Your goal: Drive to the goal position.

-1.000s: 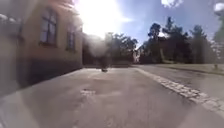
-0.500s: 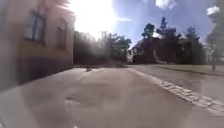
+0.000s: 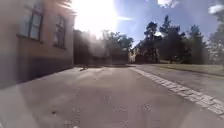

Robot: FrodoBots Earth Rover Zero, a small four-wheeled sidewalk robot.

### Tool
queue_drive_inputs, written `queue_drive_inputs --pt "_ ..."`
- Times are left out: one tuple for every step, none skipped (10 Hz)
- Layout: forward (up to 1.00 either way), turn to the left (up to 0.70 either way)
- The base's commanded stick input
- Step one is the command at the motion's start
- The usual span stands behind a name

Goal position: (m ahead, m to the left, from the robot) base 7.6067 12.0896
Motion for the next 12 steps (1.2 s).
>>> queue_drive_inputs --pt "1.0 0.0" --pt "1.0 0.0" --pt "1.0 0.0" --pt "1.0 -0.13" --pt "1.0 -0.39" --pt "1.0 -0.4" --pt "1.0 -0.4" --pt "1.0 -0.37" --pt "1.0 0.0" --pt "1.0 0.0" --pt "1.0 0.0" --pt "1.0 0.0"
